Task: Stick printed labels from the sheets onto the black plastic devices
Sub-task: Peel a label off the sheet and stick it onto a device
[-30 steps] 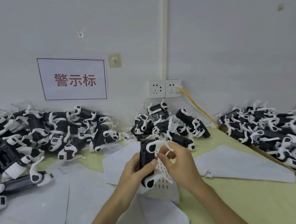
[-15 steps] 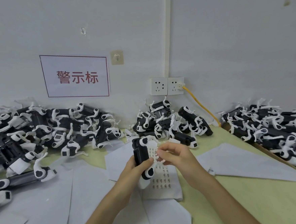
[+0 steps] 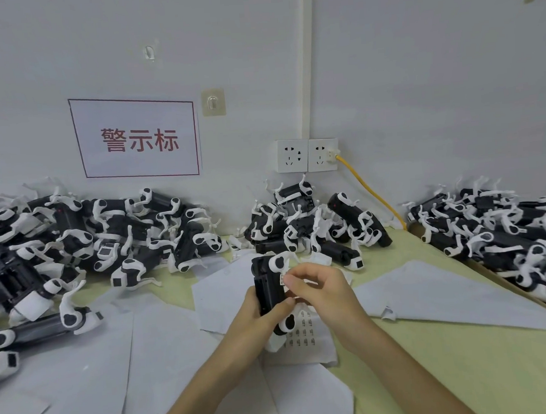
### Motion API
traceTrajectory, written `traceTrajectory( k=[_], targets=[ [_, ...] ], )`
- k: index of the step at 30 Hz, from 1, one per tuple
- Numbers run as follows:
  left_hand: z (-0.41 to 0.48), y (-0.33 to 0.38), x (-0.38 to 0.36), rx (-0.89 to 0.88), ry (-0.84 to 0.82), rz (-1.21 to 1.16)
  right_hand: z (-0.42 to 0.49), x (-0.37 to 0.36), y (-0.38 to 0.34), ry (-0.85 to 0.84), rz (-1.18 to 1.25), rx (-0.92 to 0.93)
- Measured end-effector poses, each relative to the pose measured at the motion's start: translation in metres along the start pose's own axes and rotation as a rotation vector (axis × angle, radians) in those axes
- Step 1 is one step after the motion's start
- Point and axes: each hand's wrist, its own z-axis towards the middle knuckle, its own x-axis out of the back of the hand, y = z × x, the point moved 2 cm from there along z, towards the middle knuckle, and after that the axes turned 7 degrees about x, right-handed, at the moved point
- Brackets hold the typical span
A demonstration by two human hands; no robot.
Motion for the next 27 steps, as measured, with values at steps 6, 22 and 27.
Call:
traceTrajectory(
  k=[6, 22, 27],
  targets=[
    [0.0017, -0.0037, -0.0001, -0.022, 0.023, 0.063, -0.0023, -0.0020, -0.0011, 0.008, -0.051, 0.021],
    [-0.0015, -0.0016, -0.0040, -0.078, 0.033, 0.102, -0.0051, -0.0045, -0.0030, 0.082, -0.170, 0.122],
    [-0.0018, -0.0015, -0.0051, -0.088, 0.030, 0.113, -0.0057, -0.0041, -0.0044, 0.091, -0.177, 0.126]
  ],
)
